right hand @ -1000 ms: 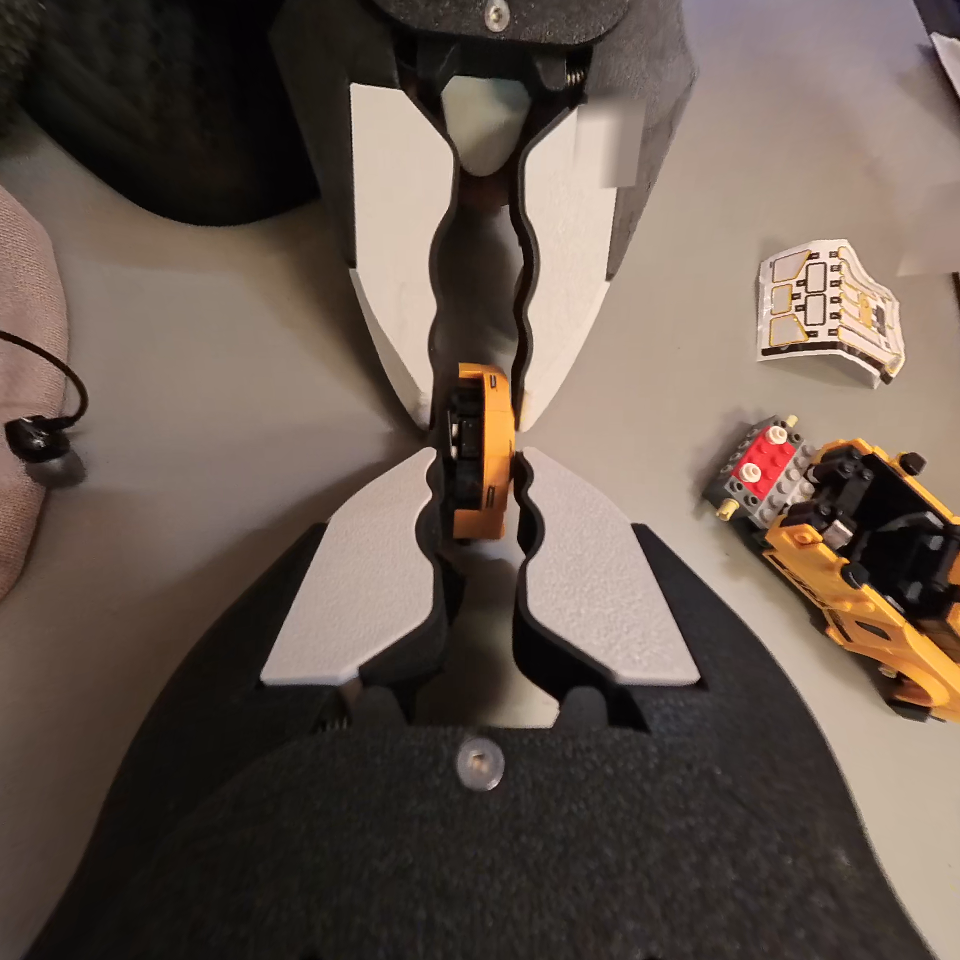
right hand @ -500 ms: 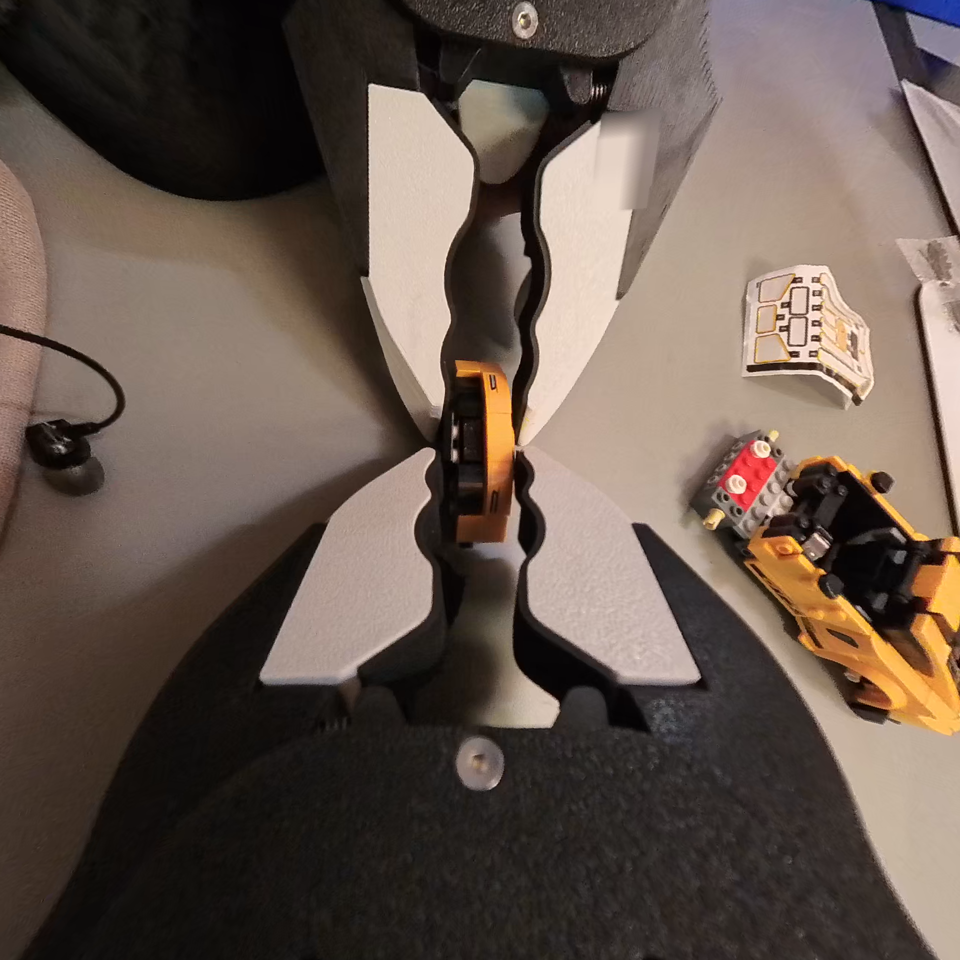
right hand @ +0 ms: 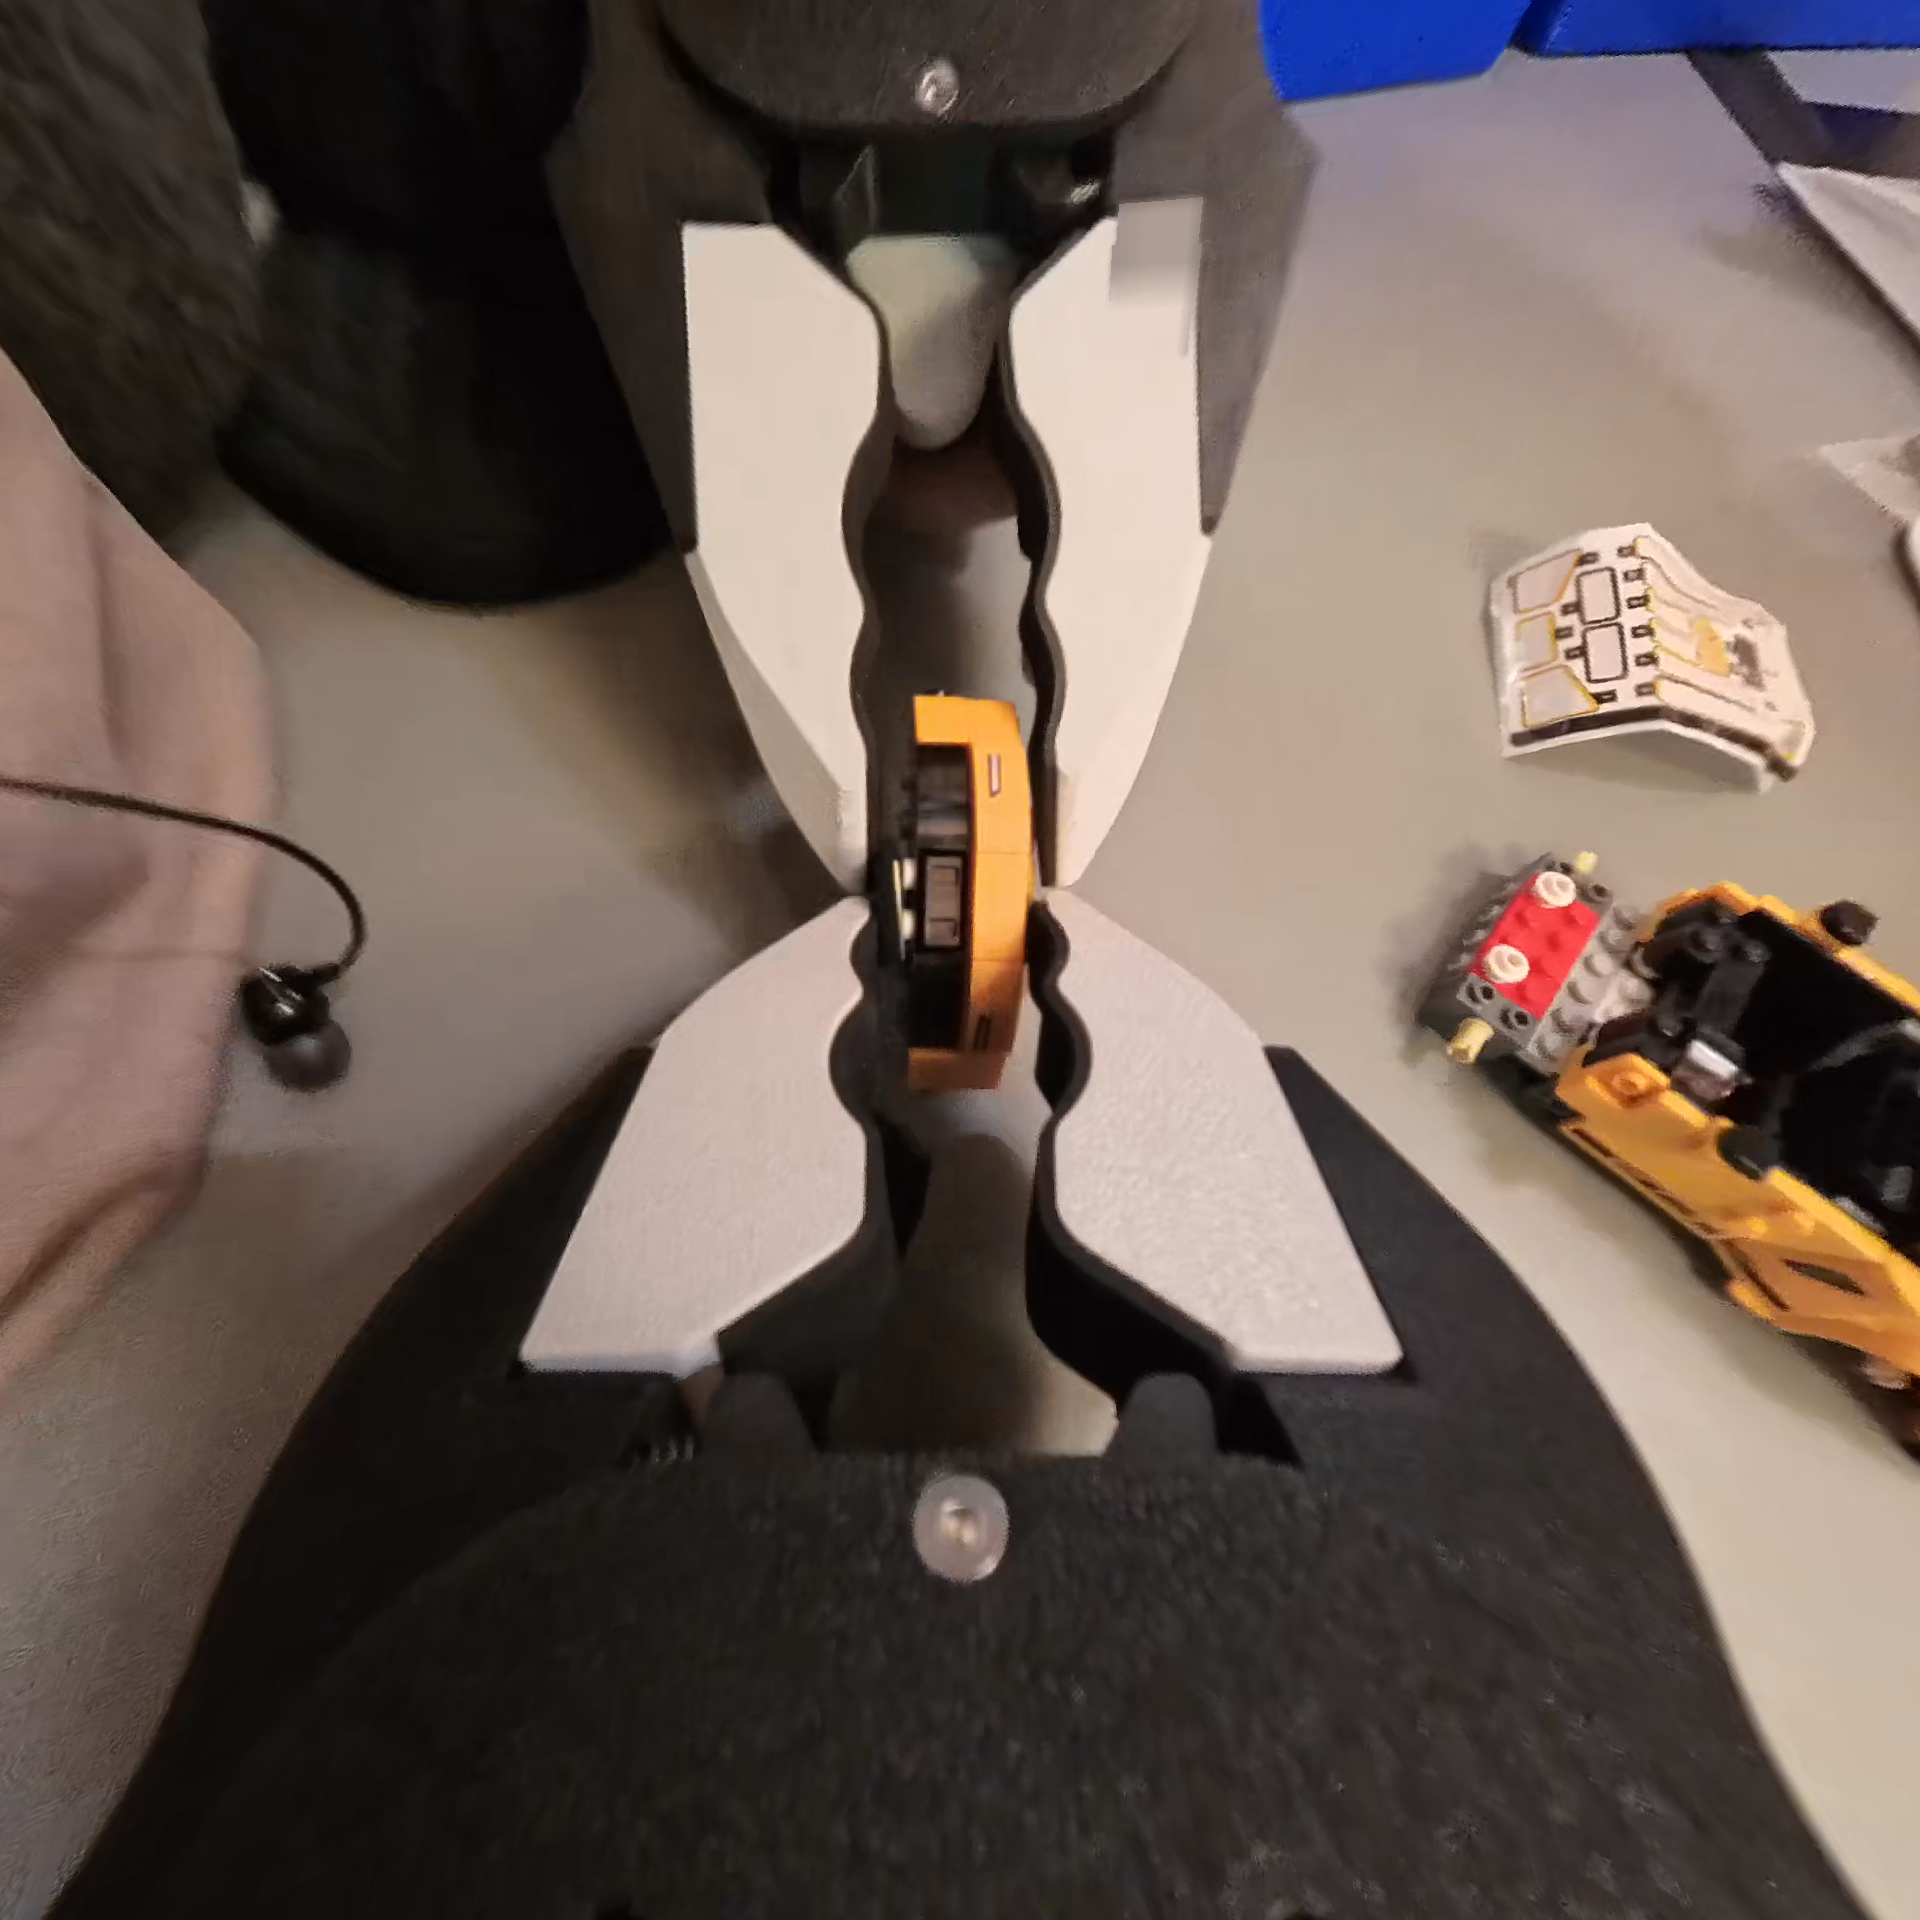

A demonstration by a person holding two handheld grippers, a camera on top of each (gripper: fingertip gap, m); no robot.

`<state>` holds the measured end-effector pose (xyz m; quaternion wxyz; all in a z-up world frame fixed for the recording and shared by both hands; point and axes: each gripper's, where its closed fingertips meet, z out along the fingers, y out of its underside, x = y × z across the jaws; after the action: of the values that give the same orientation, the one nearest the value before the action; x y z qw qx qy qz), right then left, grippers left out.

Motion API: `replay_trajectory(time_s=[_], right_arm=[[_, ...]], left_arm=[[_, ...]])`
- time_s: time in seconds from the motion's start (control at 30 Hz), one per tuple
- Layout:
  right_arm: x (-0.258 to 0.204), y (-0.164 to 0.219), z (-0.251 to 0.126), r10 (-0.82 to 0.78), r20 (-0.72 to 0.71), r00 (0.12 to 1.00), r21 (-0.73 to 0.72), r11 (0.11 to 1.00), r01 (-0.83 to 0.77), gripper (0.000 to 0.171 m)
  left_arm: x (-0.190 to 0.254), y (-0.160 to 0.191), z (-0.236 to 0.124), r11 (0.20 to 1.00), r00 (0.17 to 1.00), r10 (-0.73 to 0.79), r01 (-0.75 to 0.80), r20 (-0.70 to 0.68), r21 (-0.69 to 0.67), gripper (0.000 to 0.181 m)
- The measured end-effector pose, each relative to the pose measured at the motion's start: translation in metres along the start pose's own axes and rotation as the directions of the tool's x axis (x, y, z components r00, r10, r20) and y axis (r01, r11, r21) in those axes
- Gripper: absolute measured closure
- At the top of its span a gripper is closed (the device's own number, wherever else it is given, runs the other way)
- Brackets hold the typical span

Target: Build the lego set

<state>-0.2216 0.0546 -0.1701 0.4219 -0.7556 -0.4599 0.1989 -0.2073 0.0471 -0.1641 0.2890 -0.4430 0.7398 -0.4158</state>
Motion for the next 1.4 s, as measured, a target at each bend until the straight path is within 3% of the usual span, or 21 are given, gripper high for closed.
replay_trajectory(time_s=[0.17, 0.37, 0.53, 0.63, 0.83, 0.97, 1.4], right_arm=[[0.009, -0.022, -0.012, 0.190, 0.075, 0.979, 0.145, 0.969, -0.199, 0.146], [0.009, -0.040, -0.019, 0.174, 0.083, 0.981, 0.280, 0.941, -0.191, 0.146], [0.009, -0.043, -0.020, 0.099, 0.020, 0.995, 0.302, 0.948, -0.100, 0.145], [0.011, -0.035, -0.015, 0.044, -0.041, 0.998, 0.233, 0.972, -0.034, 0.145], [0.008, -0.025, -0.014, 0.002, -0.004, 1.000, 0.128, 0.992, -0.002, 0.142], [0.006, -0.016, -0.005, -0.051, -0.001, 0.999, 0.048, 0.998, 0.051, 0.145], [0.007, -0.046, -0.024, 0.047, 0.016, 0.999, 0.311, 0.949, -0.050, 0.147]], left_arm=[[-0.009, -0.023, -0.013, 0.975, 0.989, -0.139, 0.144, -0.042, 0.167, 0.146], [-0.012, -0.035, -0.026, 0.958, 0.991, -0.128, 0.135, -0.045, 0.254, 0.154], [-0.014, -0.036, -0.031, 0.973, 0.999, -0.041, 0.035, 0.021, 0.229, 0.155], [-0.016, -0.026, -0.029, 0.989, 0.998, 0.013, -0.022, 0.061, 0.146, 0.154], [-0.020, -0.003, -0.025, 0.996, 0.992, 0.092, -0.093, 0.084, 0.002, 0.155], [-0.018, 0.001, -0.024, 0.995, 0.993, 0.097, -0.096, 0.064, -0.014, 0.156], [-0.021, -0.023, -0.043, 0.979, 1.000, 0.005, -0.007, 0.011, 0.202, 0.146]])
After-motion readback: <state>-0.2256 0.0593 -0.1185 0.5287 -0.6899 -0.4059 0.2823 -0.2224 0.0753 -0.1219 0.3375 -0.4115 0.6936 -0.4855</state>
